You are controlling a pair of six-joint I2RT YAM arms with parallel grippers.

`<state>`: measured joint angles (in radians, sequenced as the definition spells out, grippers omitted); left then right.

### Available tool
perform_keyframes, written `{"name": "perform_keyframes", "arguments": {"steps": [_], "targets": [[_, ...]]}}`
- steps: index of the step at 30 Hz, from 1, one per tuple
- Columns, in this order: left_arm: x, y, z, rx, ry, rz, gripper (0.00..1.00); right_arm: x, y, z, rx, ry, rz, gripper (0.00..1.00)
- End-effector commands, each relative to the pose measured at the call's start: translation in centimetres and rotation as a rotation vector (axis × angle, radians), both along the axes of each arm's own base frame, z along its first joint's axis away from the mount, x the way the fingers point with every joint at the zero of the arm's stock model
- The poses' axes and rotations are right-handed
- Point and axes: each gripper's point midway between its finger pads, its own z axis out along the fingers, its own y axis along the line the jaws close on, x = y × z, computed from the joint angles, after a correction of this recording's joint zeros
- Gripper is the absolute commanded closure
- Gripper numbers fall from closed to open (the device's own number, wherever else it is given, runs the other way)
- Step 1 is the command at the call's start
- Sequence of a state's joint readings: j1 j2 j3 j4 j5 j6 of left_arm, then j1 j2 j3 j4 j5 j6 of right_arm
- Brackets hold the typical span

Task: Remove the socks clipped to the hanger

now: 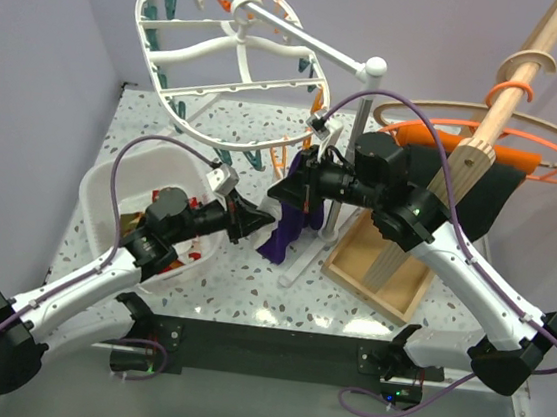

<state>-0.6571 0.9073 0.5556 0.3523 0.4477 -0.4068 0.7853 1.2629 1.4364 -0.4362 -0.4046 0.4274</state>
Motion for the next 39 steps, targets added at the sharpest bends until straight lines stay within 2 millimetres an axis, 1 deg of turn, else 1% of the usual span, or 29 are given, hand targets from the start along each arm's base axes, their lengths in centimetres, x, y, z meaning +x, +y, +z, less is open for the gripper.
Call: {"name": "perform_keyframes", "arguments": {"steps": [1, 2, 3, 4, 5, 6, 7, 8, 9, 10, 11, 12, 13, 14, 16, 22, 27, 29, 30, 31, 32, 33, 37, 39], "targets": [[-0.1, 0.5, 2.7, -0.033, -0.044, 0.025, 1.00, 0.5, -0.7, 2.7, 0.054, -0.053, -0.050, 0.83], [-0.3, 0.6, 3.1, -0.040, -0.049, 0.025, 1.00, 0.9, -0.9, 2.8, 0.042, -0.058, -0.071, 0.78], [-0.4, 0.7, 3.3, -0.044, -0.049, 0.025, 1.00, 1.7, -1.7, 1.7, -0.018, -0.050, -0.136, 0.68], [-0.7, 0.7, 3.3, -0.046, -0.042, 0.020, 1.00, 2.2, -2.2, 1.5, -0.046, -0.052, -0.166, 0.64], [-0.7, 0.8, 3.3, -0.045, -0.039, 0.020, 1.00, 2.7, -2.5, 1.8, -0.063, -0.061, -0.194, 0.61], [-0.8, 0.8, 3.2, -0.043, -0.034, 0.020, 1.00, 3.2, -3.2, 1.2, -0.116, -0.066, -0.236, 0.55], [-0.9, 0.8, 2.9, -0.038, -0.026, 0.012, 1.00, 3.5, -3.6, 1.3, -0.134, -0.074, -0.255, 0.51], [-1.0, 0.8, 2.9, -0.037, -0.025, 0.009, 1.00, 3.6, -3.7, 2.1, -0.135, -0.090, -0.264, 0.47], [-1.1, 0.8, 2.6, -0.033, -0.016, 0.005, 1.00, 3.8, -3.7, 1.7, -0.165, -0.093, -0.262, 0.41], [-1.2, 0.7, 2.6, -0.037, -0.009, 0.003, 1.00, 4.1, -3.7, 1.7, -0.180, -0.101, -0.278, 0.39], [-1.2, 0.7, 2.4, -0.038, -0.001, 0.001, 1.00, 4.1, -3.7, 2.6, -0.173, -0.119, -0.274, 0.37], [-1.2, 0.6, 2.2, -0.038, 0.005, -0.002, 1.00, 4.5, -3.3, 1.9, -0.206, -0.116, -0.264, 0.36], [-1.4, 0.6, 2.1, -0.038, 0.013, -0.009, 1.00, 4.8, -3.3, 2.7, -0.204, -0.132, -0.276, 0.36], [-1.4, 0.5, 2.0, -0.038, 0.018, -0.013, 1.00, 5.0, -3.2, 2.7, -0.217, -0.140, -0.281, 0.36], [-1.5, 0.6, 2.1, -0.042, 0.017, -0.016, 1.00, 6.0, -3.2, 2.3, -0.262, -0.151, -0.300, 0.35], [-1.9, 0.7, 2.6, -0.050, 0.006, -0.025, 1.00, 7.1, -3.2, 1.9, -0.299, -0.176, -0.327, 0.35], [-2.1, 0.7, 2.9, -0.052, 0.003, -0.033, 1.00, 7.3, -2.1, 2.0, -0.268, -0.191, -0.296, 0.35], [-2.1, 0.7, 2.9, -0.051, 0.004, -0.033, 1.00, 6.8, -1.5, 2.1, -0.240, -0.184, -0.261, 0.37], [-2.1, 0.7, 2.8, -0.051, 0.007, -0.033, 1.00, 6.8, -1.0, 2.8, -0.200, -0.196, -0.254, 0.40], [-2.1, 0.7, 2.8, -0.051, 0.007, -0.035, 1.00, 6.8, -0.9, 2.4, -0.195, -0.193, -0.252, 0.42], [-2.2, 0.7, 2.9, -0.051, 0.007, -0.035, 1.00, 6.8, -0.8, 2.6, -0.180, -0.197, -0.258, 0.47], [-2.1, 0.7, 2.7, -0.046, 0.011, -0.034, 1.00, 7.1, -0.6, 2.9, -0.163, -0.203, -0.263, 0.49], [-2.3, 0.9, 2.8, -0.042, 0.007, -0.030, 1.00, 7.3, -0.1, 2.4, -0.165, -0.193, -0.260, 0.54], [-2.3, 0.9, 2.8, -0.040, 0.008, -0.030, 1.00, 7.5, 0.0, 2.5, -0.162, -0.196, -0.262, 0.61]]}}
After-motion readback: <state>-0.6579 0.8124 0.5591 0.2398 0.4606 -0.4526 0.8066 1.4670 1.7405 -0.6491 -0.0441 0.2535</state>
